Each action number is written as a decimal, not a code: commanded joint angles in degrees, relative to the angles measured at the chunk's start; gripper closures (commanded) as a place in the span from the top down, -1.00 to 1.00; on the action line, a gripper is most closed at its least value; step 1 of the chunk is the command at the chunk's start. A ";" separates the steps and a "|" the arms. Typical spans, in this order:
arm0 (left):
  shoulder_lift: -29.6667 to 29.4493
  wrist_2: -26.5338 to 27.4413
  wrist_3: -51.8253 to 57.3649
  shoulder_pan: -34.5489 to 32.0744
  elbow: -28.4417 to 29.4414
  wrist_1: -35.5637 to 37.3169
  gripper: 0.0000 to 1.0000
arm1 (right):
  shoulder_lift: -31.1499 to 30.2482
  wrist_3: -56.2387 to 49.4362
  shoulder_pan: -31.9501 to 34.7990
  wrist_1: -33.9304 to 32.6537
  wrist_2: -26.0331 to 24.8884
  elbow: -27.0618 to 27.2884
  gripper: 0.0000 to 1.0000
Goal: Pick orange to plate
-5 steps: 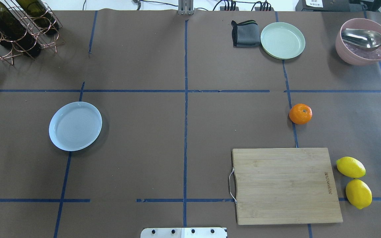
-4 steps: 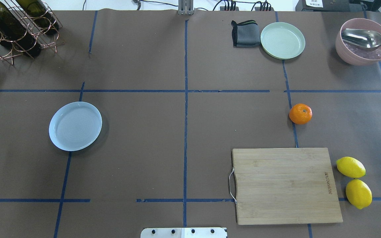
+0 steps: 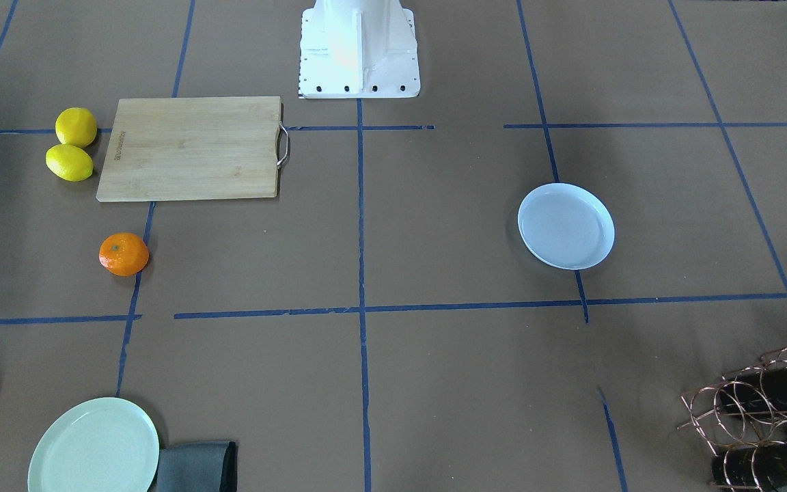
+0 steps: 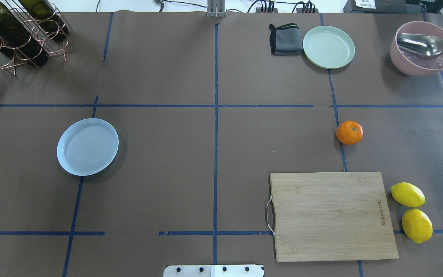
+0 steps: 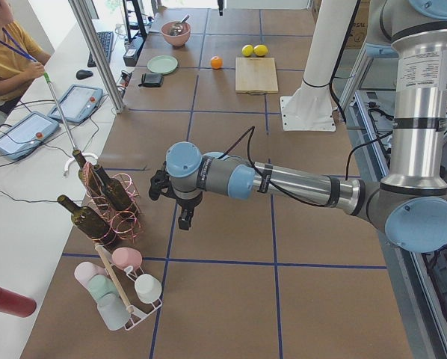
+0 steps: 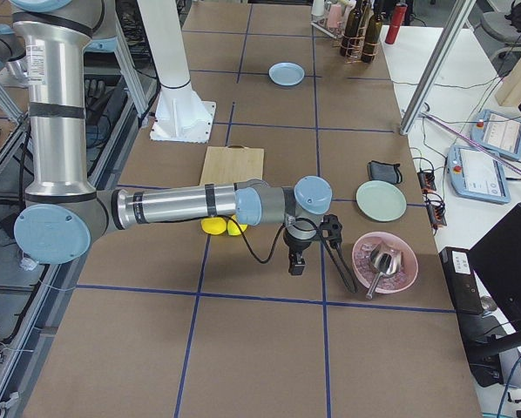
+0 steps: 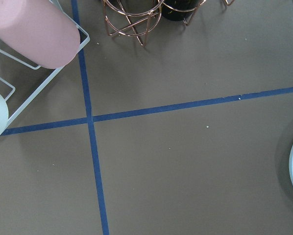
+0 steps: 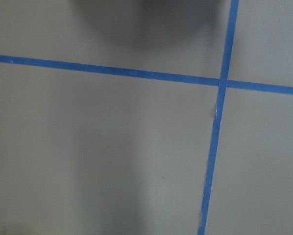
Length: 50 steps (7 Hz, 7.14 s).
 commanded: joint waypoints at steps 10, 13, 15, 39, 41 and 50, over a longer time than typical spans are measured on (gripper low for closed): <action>-3.92 10.93 -47.46 34.54 7.39 -34.73 0.96 | -0.06 0.51 -2.37 4.02 0.64 -0.23 1.00; -4.90 11.06 -47.97 36.34 9.94 -34.91 0.64 | -0.50 0.08 -2.37 4.02 0.55 -0.23 1.00; -6.30 11.06 -47.97 36.61 11.26 -34.91 0.42 | -0.85 -0.19 -2.37 4.02 0.55 -0.32 1.00; -35.76 22.66 -82.51 52.25 16.81 -37.81 0.54 | 1.87 34.50 -18.85 24.34 -2.93 3.63 1.00; -35.67 22.66 -82.42 52.17 16.37 -37.81 0.58 | 5.27 42.76 -24.24 27.58 -7.34 3.55 1.00; -34.79 22.75 -82.33 51.73 15.14 -37.90 1.00 | 9.07 47.71 -35.07 25.47 -20.71 1.26 1.00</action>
